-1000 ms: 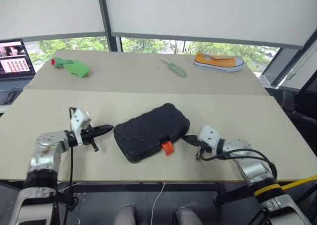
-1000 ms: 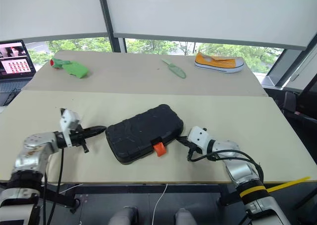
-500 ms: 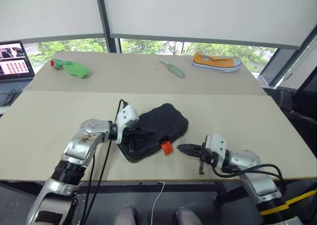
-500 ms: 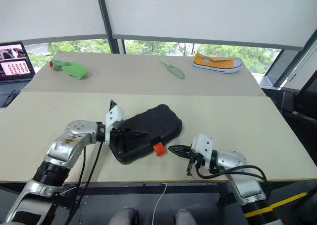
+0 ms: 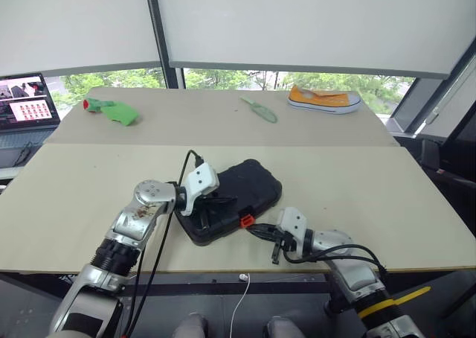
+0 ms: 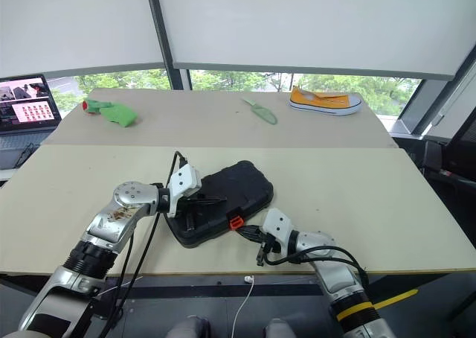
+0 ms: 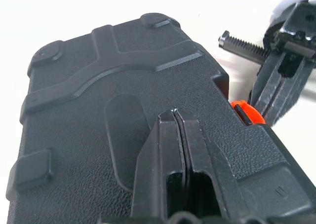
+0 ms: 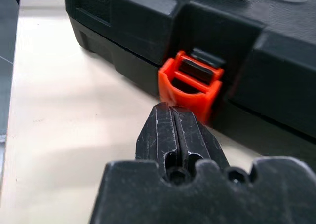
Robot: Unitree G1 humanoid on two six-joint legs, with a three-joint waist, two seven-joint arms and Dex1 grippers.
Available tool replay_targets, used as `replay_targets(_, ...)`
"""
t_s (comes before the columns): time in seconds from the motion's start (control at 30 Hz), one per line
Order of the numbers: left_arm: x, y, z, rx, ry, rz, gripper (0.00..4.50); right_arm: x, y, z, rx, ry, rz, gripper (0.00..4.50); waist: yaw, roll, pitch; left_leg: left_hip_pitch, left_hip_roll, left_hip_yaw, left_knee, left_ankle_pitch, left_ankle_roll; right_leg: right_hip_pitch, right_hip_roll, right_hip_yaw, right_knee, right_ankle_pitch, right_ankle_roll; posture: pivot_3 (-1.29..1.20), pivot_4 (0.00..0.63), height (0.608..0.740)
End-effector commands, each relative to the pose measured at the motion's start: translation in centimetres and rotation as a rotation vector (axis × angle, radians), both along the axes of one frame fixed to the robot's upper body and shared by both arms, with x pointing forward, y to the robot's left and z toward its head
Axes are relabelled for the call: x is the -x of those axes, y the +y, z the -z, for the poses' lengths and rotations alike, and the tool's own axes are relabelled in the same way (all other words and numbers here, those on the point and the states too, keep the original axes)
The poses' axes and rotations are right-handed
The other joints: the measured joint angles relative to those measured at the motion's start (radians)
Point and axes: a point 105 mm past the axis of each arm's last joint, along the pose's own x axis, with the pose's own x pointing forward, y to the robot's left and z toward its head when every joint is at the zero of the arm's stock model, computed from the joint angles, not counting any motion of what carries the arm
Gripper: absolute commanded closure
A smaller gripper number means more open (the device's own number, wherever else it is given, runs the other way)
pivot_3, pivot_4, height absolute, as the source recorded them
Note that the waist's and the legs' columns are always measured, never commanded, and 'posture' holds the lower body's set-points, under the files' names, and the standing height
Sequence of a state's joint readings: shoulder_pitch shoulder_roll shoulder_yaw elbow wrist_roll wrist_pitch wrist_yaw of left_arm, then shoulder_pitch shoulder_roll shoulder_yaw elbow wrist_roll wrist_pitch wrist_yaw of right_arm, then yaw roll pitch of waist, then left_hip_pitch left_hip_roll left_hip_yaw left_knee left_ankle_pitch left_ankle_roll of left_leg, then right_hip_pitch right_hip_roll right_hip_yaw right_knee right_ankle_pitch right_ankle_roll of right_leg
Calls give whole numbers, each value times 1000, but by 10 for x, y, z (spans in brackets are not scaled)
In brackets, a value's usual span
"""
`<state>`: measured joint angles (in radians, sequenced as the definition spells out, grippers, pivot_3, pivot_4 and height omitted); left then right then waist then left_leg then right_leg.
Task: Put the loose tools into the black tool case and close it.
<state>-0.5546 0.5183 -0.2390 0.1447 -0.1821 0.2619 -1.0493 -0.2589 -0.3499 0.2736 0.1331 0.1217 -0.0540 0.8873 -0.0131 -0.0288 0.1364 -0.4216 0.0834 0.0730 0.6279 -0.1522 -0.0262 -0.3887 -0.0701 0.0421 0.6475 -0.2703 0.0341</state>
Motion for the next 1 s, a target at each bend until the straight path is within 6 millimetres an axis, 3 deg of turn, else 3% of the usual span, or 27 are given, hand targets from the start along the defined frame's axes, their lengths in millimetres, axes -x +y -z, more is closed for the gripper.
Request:
replay_targets(0.03, 4, 17, 44, -95, 138, -71, 4430, -7, 13, -24, -69, -82, -11, 4500, -2, 0, 0, 0, 0, 0, 0, 0, 0, 0, 0, 0, 0, 0, 0, 0, 150, 740)
replay_targets(0.47, 21, 23, 71, -145, 240, -57, 4430, -10, 8, -63, -148, -292, 36, 4500, -16, 0, 0, 7, 0, -2, -4, -1, -1, 0, 1, 1, 0, 2, -4, 0, 150, 740)
replay_targets(0.67, 18, 25, 70, -130, 234, -74, 4430, 1, 7, -28, -8, -103, -10, 4500, -22, 3, -5, 9, 0, -2, -4, -1, -1, -1, 0, 0, -1, 1, -4, 0, 150, 740)
replay_targets(1.0, 18, 26, 69, -123, 234, -82, 4430, 0, 1, -3, 79, 61, 78, 4500, -21, 0, -20, 16, -4, -1, -18, -1, -2, 1, -5, 0, -5, -4, -5, 0, 150, 740)
